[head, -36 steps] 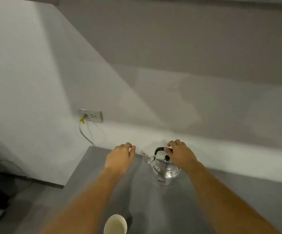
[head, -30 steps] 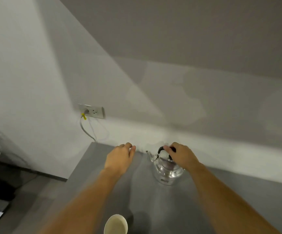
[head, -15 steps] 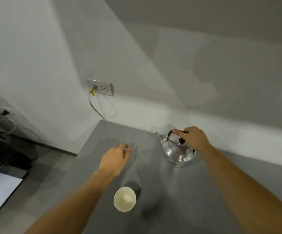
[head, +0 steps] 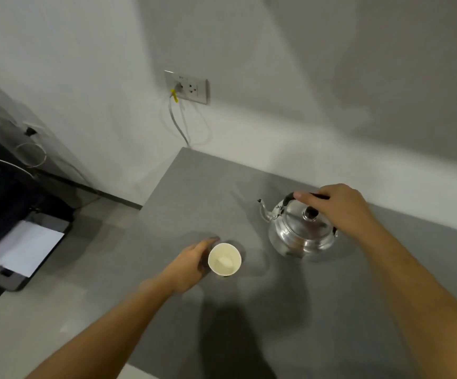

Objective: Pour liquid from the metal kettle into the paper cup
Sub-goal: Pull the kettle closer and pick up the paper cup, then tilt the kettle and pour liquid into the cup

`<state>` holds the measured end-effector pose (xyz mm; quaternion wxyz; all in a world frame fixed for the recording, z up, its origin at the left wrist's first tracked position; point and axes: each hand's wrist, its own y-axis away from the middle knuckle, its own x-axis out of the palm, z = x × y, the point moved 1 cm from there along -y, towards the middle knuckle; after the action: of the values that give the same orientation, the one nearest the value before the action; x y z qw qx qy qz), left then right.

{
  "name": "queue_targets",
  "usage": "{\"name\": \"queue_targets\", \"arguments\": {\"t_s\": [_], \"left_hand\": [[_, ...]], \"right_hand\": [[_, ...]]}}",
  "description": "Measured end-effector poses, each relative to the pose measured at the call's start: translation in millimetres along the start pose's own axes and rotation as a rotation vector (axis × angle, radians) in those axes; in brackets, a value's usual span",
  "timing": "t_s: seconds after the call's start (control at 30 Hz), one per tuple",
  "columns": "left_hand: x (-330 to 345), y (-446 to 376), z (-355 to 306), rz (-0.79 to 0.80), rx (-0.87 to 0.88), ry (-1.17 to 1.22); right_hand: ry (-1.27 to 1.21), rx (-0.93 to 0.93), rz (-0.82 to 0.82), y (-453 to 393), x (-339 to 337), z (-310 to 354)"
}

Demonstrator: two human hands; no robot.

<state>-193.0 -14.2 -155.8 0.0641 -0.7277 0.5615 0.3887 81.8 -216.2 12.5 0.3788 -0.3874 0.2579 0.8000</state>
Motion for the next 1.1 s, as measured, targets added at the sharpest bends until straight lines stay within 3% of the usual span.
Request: {"name": "queue_targets", "arguments": {"t_s": [0.2,0.5,1.1], "left_hand": [[7,3,-3,0.019,0.035,0.065],[18,3,-14,0.002,0.021,0.363],[26,5,-24,-0.093,-0.004,0.365]], "right_hand": [[-0.044,-0.022,0.065,36,9,12],[0.071,-0.032,0.075,61,11,21],[0.319,-0.118,0.159,78,22,64]]}}
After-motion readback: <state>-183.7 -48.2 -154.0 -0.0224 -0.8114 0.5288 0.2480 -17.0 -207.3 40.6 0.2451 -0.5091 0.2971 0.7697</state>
